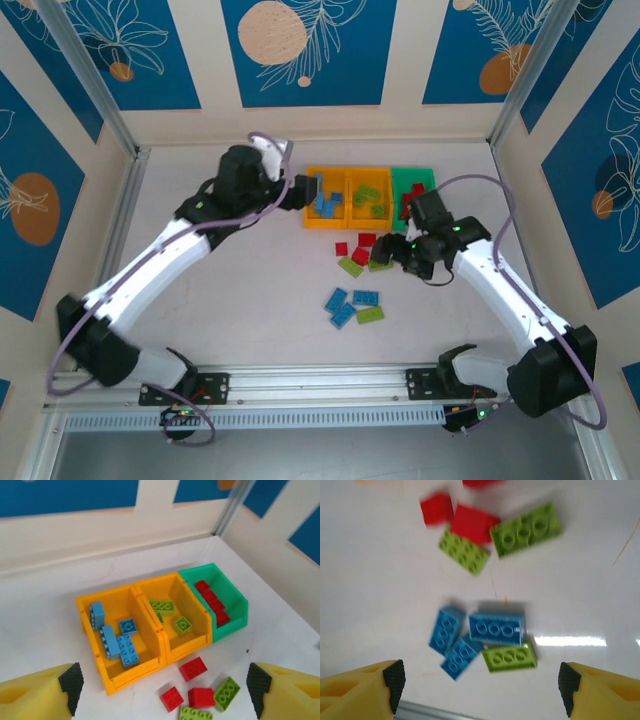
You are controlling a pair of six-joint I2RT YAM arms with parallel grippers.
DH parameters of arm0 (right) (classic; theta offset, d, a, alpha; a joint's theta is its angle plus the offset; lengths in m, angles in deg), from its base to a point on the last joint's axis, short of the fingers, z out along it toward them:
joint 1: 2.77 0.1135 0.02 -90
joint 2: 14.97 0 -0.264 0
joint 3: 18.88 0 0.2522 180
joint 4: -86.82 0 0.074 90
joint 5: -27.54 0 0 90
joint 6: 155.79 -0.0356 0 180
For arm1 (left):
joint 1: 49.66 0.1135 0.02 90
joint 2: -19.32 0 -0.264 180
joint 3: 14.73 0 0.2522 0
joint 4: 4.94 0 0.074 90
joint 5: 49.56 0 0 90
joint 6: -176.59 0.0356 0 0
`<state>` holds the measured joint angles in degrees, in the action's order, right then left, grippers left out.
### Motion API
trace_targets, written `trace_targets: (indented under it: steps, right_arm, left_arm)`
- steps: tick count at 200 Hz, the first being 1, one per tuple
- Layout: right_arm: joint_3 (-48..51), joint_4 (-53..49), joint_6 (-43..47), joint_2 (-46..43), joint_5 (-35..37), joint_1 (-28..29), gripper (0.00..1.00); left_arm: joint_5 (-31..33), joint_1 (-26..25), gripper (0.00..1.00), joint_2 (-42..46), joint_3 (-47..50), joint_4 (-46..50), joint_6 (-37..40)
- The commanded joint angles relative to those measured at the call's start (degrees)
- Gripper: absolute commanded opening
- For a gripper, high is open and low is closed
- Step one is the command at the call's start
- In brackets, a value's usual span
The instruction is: Sort the legos into containers by color
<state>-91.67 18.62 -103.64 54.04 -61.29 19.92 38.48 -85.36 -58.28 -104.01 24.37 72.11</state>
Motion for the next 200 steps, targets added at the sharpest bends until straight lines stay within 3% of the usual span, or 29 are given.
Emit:
trace_targets:
  steps: [1, 14, 43, 70, 99, 157, 200]
  right_arm:
    - [2.8, -3.3, -3.6, 2.4, 0.9, 4.9, 0.85]
    - [4.1, -2.0, -3.6, 4.4, 0.0, 7.5, 0.87]
    - [5.6, 3.5, -1.6, 11.3, -1.6, 10.6, 0.90]
    - [5.9, 8.5, 0.3, 17.6, -1.7, 11.2, 0.91]
    - [5.4, 10.4, 1.8, 22.9, 2.0, 12.2, 0.90]
    - [4.8, 11.9, 0.7, 27.5, 6.4, 12.1, 0.79]
    - [4.4, 10.1, -0.5, 25.9, 9.0, 12.1, 0.59]
  left_arm:
    - [-4.0, -0.5, 0.92, 5.7, 8.1, -4.4, 9.0]
    - [-4.7, -0.6, 0.99, 9.8, 12.2, -4.1, 12.7]
    - [-9.7, -0.7, 1.00, 14.2, 20.1, -3.7, 22.4]
    - [-15.9, -0.8, 1.00, 15.3, 26.2, -8.3, 24.5]
    - [-16.3, -1.4, 1.00, 13.5, 26.3, -6.7, 26.3]
    - [-15.4, -2.0, 1.00, 11.2, 25.6, -7.4, 26.8]
    - [-14.6, -2.5, 1.00, 9.8, 24.7, -6.5, 26.6]
